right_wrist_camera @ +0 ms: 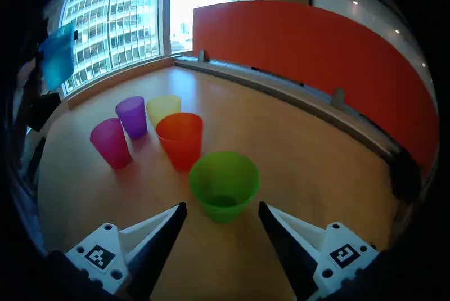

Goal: Pour water

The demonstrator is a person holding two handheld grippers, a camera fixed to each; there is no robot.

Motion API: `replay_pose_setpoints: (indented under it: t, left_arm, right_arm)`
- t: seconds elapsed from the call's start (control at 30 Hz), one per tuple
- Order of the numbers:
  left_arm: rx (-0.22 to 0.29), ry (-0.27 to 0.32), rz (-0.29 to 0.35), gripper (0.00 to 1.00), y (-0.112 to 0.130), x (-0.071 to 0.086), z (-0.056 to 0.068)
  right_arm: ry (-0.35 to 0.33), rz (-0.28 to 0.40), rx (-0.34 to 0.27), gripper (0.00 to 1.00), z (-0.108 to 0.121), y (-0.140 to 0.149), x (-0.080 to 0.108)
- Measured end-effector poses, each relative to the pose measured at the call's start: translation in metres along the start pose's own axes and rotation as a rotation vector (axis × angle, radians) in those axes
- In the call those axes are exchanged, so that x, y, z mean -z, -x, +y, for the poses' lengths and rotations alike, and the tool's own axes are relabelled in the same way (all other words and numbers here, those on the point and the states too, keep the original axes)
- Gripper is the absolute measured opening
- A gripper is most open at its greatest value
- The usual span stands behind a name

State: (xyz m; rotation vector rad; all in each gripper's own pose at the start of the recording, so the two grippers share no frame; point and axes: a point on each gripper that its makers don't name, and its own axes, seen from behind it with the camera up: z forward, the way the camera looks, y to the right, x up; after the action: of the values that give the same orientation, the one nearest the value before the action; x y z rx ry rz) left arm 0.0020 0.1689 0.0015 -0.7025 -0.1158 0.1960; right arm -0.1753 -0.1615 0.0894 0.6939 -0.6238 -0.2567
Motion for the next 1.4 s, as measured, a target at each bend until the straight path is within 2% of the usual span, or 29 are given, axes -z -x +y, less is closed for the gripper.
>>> replay_pose_setpoints:
  t: [0.53, 0.73, 0.8, 1.1, 1.4]
  left_arm:
    - [0.007, -0.02, -0.004, 0.87, 0.003, 0.007, -0.011]
    - [0.01, -0.027, -0.007, 0.87, 0.005, 0.008, -0.016]
    - [0.01, -0.029, -0.007, 0.87, 0.005, 0.008, -0.017]
    - [0.009, -0.032, -0.006, 0.87, 0.004, 0.008, -0.017]
    - [0.011, -0.037, -0.003, 0.87, 0.0, 0.008, -0.016]
  right_arm:
    - [-0.009, -0.02, 0.009, 0.99, -0.005, -0.012, -0.032]
    - [0.003, -0.012, 0.012, 0.9, -0.003, -0.015, -0.037]
    - [-0.002, -0.007, 0.013, 0.9, -0.005, -0.016, -0.038]
    - [0.012, 0.031, 0.029, 0.89, -0.004, -0.023, -0.026]
    - [0.019, 0.118, 0.037, 0.89, -0.01, -0.047, 0.008]
